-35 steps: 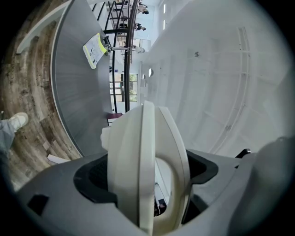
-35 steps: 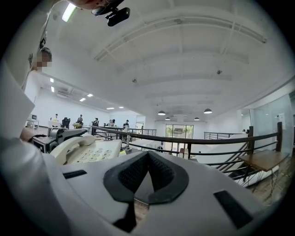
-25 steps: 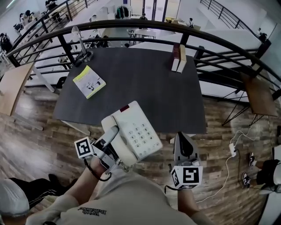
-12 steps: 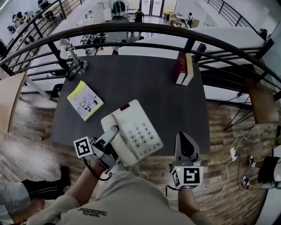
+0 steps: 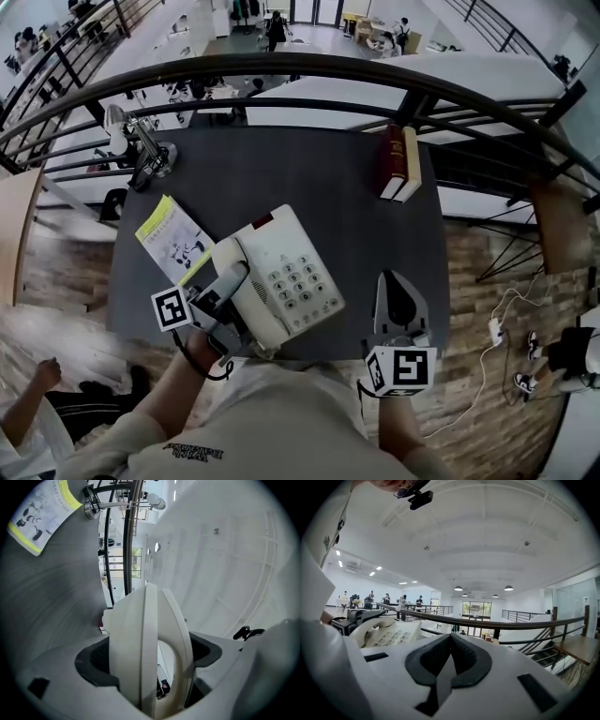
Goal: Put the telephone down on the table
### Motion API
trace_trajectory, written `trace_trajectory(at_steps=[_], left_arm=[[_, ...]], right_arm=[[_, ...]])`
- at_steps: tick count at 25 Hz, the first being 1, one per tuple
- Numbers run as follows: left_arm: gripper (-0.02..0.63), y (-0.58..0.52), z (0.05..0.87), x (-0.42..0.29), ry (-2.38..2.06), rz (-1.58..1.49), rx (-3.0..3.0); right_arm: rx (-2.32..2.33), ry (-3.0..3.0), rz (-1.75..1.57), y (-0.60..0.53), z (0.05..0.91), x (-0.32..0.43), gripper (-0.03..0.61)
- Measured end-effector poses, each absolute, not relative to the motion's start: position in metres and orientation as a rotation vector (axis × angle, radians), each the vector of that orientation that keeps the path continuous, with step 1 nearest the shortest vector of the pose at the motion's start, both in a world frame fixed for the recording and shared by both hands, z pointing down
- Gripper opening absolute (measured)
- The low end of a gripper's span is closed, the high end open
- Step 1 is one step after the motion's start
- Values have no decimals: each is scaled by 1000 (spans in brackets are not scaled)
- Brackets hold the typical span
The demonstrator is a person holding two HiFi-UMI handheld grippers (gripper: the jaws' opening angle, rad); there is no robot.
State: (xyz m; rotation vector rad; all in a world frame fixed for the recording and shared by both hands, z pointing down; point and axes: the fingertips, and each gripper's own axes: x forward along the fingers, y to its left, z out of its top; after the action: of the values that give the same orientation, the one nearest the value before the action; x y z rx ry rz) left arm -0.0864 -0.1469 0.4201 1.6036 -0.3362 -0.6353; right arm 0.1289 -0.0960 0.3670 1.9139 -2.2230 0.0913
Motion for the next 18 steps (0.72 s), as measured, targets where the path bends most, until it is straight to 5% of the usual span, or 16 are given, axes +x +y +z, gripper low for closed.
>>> trace_trajectory(at_steps=[18], left_arm=[[457, -171, 431, -72, -405, -645, 1581]], right_arm=[[1829, -2269, 126, -136, 383, 145, 3]])
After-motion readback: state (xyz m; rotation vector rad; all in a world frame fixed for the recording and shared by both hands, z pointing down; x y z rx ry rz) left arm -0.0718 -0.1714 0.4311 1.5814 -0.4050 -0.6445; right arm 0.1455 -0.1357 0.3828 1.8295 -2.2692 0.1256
